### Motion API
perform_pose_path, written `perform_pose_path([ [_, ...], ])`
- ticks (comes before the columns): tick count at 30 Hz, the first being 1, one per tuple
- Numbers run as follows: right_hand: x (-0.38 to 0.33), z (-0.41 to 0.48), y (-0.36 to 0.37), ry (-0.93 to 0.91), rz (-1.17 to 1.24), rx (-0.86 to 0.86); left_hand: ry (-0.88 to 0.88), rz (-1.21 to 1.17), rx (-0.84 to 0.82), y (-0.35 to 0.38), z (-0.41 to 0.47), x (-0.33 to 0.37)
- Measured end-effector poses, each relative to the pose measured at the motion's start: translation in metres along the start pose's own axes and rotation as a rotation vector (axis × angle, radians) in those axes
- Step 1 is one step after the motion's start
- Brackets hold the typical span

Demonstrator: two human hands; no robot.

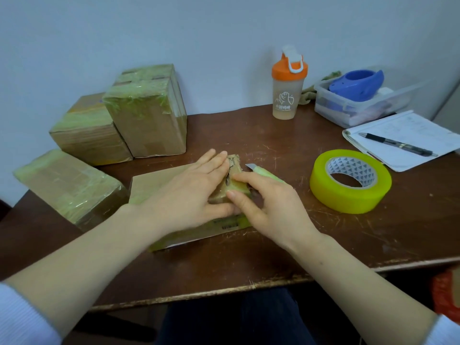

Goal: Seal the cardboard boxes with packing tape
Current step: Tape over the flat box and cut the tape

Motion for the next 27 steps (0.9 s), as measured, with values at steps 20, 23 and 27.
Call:
perform_pose_path([
  [20, 0.009, 0.006, 0.003, 0.441, 1.282, -0.216, 0.049, -0.440, 0.252, -0.056, -0.020, -0.035],
  [23, 0.006, 0.009, 0.000, 0.447, 1.279, -0.202, 0.158, -0.298, 0.420, -0.051, -0.029, -0.032],
  [27, 0.005, 0.006, 0.004, 0.479, 1.261, -0.182, 0.212, -0.123, 0.566, -0.036, -0.036, -0.032],
])
Point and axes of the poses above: each hand's wrist, its own z-axis towards the middle knuckle, its own y-axis out of the palm, x = y × z, the point moved 4 cm from there along z, towards the middle knuckle
